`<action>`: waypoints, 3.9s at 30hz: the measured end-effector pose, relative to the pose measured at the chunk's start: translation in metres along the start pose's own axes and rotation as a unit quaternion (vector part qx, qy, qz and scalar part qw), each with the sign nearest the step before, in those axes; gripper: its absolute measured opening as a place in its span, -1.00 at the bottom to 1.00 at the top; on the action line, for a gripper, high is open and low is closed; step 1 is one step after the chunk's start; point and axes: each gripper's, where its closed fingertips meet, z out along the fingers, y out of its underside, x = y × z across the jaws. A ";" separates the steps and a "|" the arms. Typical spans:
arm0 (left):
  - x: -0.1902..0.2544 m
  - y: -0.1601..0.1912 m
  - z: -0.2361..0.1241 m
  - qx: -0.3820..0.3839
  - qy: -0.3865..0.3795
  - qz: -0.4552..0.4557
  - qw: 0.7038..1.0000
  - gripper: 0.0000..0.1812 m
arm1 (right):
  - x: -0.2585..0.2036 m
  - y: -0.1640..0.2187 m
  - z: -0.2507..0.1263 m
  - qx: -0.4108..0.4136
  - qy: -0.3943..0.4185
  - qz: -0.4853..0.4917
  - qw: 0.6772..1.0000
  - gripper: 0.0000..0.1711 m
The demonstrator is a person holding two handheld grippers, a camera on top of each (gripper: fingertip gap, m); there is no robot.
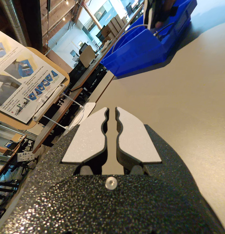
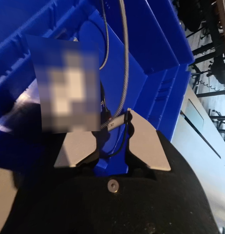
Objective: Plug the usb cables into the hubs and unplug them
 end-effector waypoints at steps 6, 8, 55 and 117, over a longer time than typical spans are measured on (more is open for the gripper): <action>0.000 0.002 0.001 -0.003 0.001 -0.003 1.000 -0.91 | 0.015 0.006 -0.038 0.079 -0.002 0.057 0.995 -0.25; 0.001 0.003 0.001 -0.005 0.001 -0.004 1.000 -0.91 | 0.021 0.003 -0.055 0.118 0.012 0.069 0.991 -0.26; -0.252 0.161 -0.207 -0.162 -0.232 -0.303 0.910 -0.81 | -0.237 -0.099 -0.166 0.417 -0.260 0.217 0.843 -1.00; -0.277 -0.085 -0.152 0.018 -0.101 -0.166 0.981 -0.98 | -0.252 -0.101 -0.179 0.438 -0.230 0.161 0.854 -1.00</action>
